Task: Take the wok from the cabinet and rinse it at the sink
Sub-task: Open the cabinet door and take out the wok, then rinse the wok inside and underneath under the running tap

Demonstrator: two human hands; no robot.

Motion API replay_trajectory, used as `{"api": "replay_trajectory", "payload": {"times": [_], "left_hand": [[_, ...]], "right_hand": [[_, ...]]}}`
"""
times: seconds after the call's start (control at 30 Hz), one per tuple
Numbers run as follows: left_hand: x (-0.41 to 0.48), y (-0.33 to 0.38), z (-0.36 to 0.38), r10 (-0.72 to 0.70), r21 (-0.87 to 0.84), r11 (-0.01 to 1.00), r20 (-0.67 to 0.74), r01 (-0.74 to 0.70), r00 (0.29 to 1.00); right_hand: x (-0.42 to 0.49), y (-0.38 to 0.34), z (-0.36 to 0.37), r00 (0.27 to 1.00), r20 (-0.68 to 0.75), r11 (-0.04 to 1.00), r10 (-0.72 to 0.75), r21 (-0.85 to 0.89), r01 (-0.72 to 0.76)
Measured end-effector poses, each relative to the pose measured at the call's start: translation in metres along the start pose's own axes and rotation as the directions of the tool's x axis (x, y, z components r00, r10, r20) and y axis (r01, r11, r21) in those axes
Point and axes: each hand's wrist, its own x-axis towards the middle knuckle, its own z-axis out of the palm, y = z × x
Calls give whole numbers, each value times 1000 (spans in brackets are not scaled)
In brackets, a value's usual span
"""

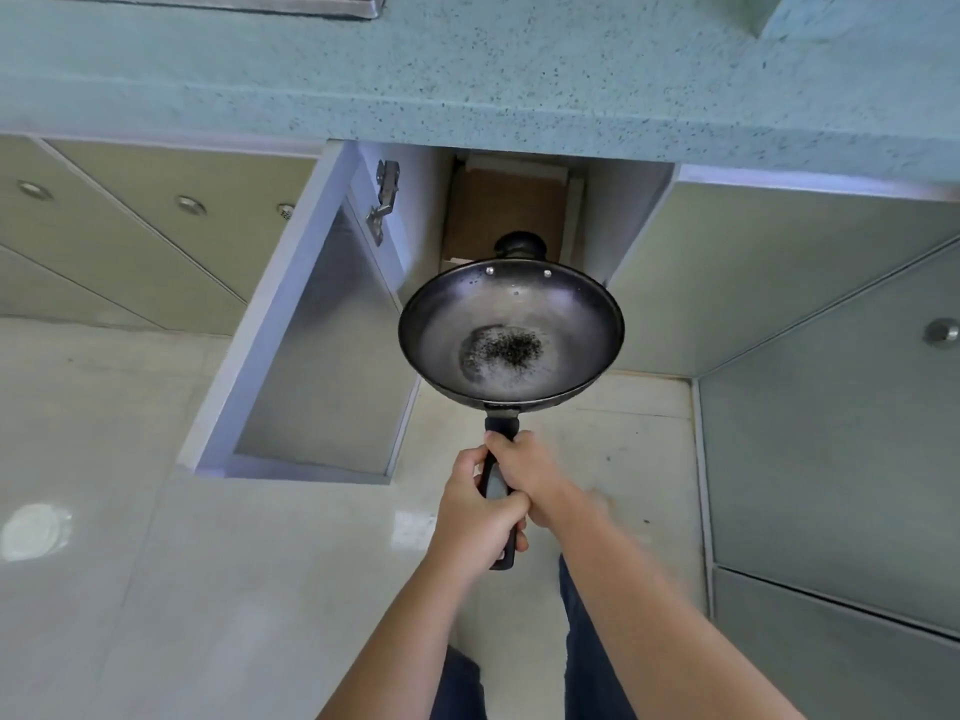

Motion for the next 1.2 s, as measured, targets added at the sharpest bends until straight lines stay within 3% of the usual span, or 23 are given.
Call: {"api": "replay_trajectory", "payload": {"times": [0.43, 0.83, 1.07, 1.2], "left_hand": [[-140, -42, -23, 29, 262, 961, 243, -94, 970], [-263, -48, 16, 61, 374, 897, 428, -237, 902], [-333, -48, 57, 131, 412, 806, 575, -424, 808], [-372, -56, 71, 155, 409, 798, 570, -442, 807]], "right_hand": [[-161, 56, 21, 980, -183, 953, 77, 302, -18], [-280, 112, -16, 905, -421, 886, 68, 443, 139], [-358, 142, -57, 837, -543, 794, 62, 535, 288], [-400, 156, -69, 836, -548, 791, 30, 525, 315]]}}
